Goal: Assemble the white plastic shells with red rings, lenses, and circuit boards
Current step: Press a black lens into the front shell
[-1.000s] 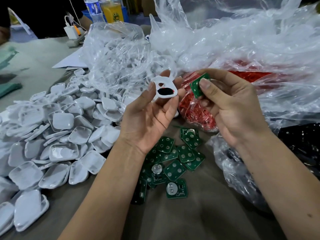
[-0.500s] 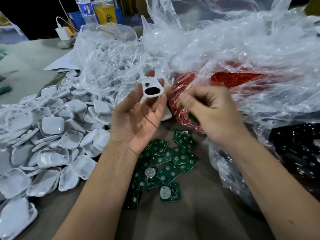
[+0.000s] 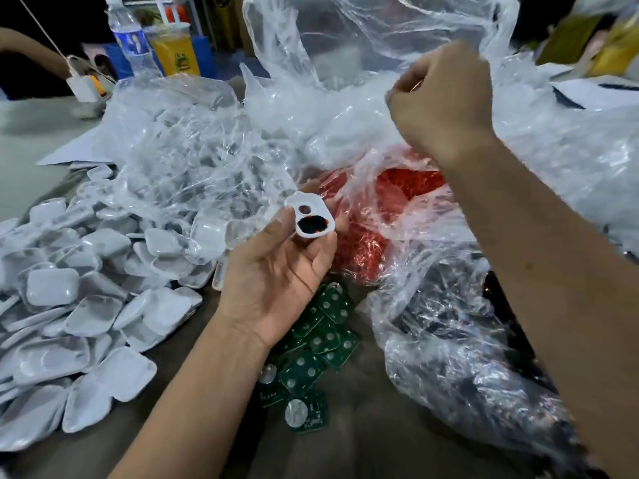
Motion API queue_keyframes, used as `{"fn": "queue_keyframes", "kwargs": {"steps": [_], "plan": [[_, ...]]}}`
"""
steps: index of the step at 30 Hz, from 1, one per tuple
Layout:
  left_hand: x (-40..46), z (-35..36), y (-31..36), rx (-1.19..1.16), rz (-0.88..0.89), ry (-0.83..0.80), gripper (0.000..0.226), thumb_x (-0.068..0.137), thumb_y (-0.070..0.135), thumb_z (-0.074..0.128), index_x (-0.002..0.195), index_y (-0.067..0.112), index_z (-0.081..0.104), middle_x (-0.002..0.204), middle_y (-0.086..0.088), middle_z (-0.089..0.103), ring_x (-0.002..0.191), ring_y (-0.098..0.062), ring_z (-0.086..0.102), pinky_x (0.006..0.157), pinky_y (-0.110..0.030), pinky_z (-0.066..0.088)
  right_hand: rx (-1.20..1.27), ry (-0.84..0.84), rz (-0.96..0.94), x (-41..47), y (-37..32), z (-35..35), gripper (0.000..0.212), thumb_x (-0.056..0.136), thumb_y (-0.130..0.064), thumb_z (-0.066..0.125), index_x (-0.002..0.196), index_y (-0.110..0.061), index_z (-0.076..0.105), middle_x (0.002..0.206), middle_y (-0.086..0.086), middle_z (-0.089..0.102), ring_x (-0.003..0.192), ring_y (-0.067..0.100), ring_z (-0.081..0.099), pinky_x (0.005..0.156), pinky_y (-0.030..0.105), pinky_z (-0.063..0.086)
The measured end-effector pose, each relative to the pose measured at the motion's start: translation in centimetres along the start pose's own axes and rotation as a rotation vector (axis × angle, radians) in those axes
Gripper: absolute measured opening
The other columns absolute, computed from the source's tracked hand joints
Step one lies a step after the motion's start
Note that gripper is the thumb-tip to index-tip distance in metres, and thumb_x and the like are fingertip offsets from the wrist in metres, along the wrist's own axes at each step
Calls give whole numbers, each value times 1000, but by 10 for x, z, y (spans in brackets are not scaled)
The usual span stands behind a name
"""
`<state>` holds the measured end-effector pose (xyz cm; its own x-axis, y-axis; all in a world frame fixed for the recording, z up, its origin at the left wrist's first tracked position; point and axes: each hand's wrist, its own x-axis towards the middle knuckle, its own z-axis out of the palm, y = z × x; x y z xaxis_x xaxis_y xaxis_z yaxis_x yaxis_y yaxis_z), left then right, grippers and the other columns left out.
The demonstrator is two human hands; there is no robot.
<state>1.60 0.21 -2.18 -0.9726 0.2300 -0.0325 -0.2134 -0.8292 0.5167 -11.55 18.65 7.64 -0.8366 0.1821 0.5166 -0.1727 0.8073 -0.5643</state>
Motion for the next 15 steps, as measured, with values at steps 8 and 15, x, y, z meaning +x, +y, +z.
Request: {"fn": "queue_keyframes", "kwargs": {"steps": [8, 15], "plan": [[4, -1, -2, 8, -25, -2, 40, 87, 17, 65, 124, 3, 69, 115, -18, 72, 94, -30, 73, 77, -28, 63, -808, -277, 103, 91, 97, 19, 43, 91, 1, 61, 132, 13, 54, 129, 29, 60, 124, 42, 60, 97, 42, 53], [8, -3, -3, 52, -49, -24, 37, 80, 21, 69, 113, 7, 77, 114, -15, 72, 93, -28, 73, 76, -26, 62, -704, -657, 169, 94, 102, 41, 14, 90, 3, 68, 79, 3, 59, 84, 22, 51, 87, 29, 50, 62, 28, 41]]}}
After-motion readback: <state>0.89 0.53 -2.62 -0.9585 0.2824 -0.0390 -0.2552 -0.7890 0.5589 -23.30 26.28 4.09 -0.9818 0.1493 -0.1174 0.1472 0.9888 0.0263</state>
